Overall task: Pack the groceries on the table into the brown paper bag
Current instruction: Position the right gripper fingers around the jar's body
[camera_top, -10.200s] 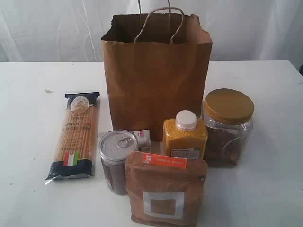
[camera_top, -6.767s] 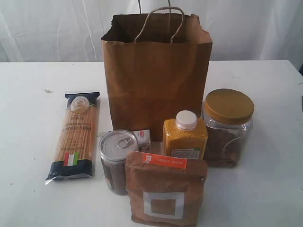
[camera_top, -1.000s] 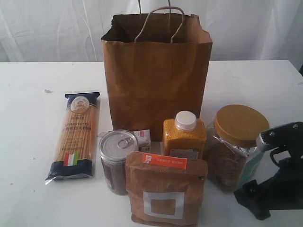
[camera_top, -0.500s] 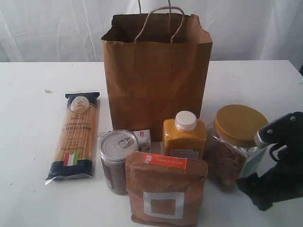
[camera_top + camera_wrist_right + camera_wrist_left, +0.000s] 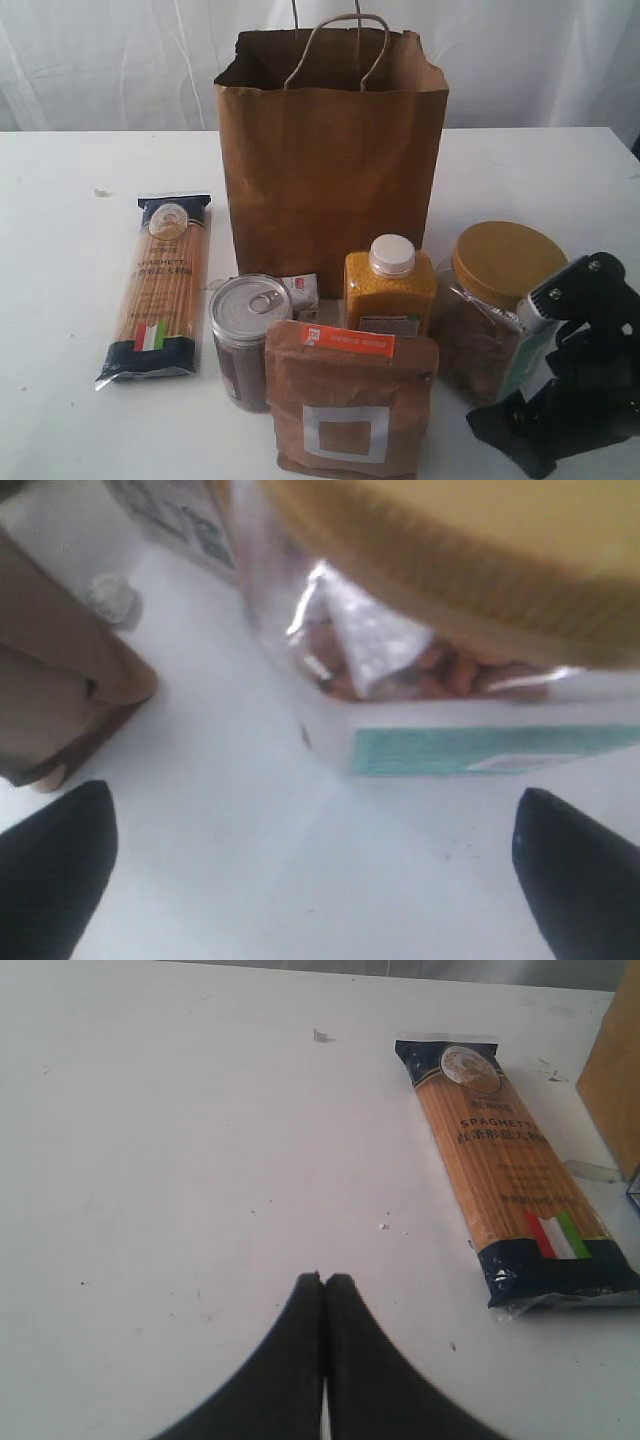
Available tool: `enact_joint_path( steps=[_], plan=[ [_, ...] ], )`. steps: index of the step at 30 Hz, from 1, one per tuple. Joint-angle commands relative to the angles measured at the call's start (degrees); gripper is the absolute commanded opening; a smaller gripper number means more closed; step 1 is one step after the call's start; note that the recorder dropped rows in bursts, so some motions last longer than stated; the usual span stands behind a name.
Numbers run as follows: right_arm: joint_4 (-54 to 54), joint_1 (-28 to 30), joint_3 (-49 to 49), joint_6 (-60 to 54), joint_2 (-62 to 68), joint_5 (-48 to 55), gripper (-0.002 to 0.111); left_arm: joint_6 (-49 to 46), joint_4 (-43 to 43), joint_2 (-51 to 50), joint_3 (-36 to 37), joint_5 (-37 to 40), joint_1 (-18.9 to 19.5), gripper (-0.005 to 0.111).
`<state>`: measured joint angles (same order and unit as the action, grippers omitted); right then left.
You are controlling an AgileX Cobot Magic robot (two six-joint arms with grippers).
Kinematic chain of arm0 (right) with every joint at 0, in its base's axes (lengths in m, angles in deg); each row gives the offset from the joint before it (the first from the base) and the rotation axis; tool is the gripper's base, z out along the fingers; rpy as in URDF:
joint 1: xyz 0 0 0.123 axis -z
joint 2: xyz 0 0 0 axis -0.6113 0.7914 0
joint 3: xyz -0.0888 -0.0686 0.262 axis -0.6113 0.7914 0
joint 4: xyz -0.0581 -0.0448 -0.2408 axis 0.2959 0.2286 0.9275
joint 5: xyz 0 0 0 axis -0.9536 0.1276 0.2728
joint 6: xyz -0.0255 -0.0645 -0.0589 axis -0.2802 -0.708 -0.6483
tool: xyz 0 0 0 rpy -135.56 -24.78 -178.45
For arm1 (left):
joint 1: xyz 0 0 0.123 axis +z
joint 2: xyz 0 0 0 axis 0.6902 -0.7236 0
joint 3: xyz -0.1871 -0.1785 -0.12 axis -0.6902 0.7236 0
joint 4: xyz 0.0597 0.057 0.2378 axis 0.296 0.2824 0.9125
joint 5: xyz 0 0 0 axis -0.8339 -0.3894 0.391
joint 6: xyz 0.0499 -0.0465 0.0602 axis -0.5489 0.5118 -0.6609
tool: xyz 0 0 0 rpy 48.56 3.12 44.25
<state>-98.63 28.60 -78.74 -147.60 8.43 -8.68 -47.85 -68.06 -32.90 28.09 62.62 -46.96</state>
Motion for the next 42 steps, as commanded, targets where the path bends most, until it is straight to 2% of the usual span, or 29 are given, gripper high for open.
enact_joint_path(
  steps=[1,4,6,8,9,11,12,19,23,29,33,42],
  plan=[
    [-1.7,-0.1,0.3,-0.3,0.1,4.3,0.105,0.0,0.1,0.2,0.1,-0.3,-0.3,0.000],
    [-0.6,-0.4,0.3,-0.3,0.0,5.9,0.105,0.0,0.1,0.2,0.1,-0.3,-0.3,0.000],
    [6.2,-3.1,0.3,4.6,-0.6,6.3,0.105,0.0,0.1,0.2,0.1,-0.3,-0.3,0.000],
    [23.5,-7.1,0.3,22.0,-1.8,3.2,0.105,0.0,0.1,0.2,0.1,-0.3,-0.3,0.000],
    [35.0,-9.5,0.3,36.0,-2.7,2.1,0.105,0.0,0.1,0.2,0.1,-0.3,-0.3,0.000],
    [46.1,-12.2,1.3,51.6,-4.2,0.3,0.105,0.0,0.1,0.2,0.1,-0.3,-0.3,0.000],
    [47.8,-12.7,2.4,53.6,-4.8,-1.2,0.105,0.0,0.1,0.2,0.1,-0.3,-0.3,0.000],
    [48.2,-15.5,13.2,53.6,-14.2,-26.3,0.105,0.0,0.1,0.2,0.1,-0.3,-0.3,0.000],
    [43.8,-15.5,13.6,51.0,-16.0,-24.7,0.105,0.0,0.1,0.2,0.1,-0.3,-0.3,0.000],
    [44.1,-15.5,13.7,50.6,-14.9,-27.0,0.105,0.0,0.1,0.2,0.1,-0.3,-0.3,0.000],
    [47.4,-15.5,15.5,50.6,-12.5,-35.3,0.105,0.0,0.1,0.2,0.1,-0.3,-0.3,0.000],
    [44.4,-15.5,15.2,50.6,-5.2,-42.9,0.105,0.0,0.1,0.2,0.1,-0.3,-0.3,0.000]
  ],
)
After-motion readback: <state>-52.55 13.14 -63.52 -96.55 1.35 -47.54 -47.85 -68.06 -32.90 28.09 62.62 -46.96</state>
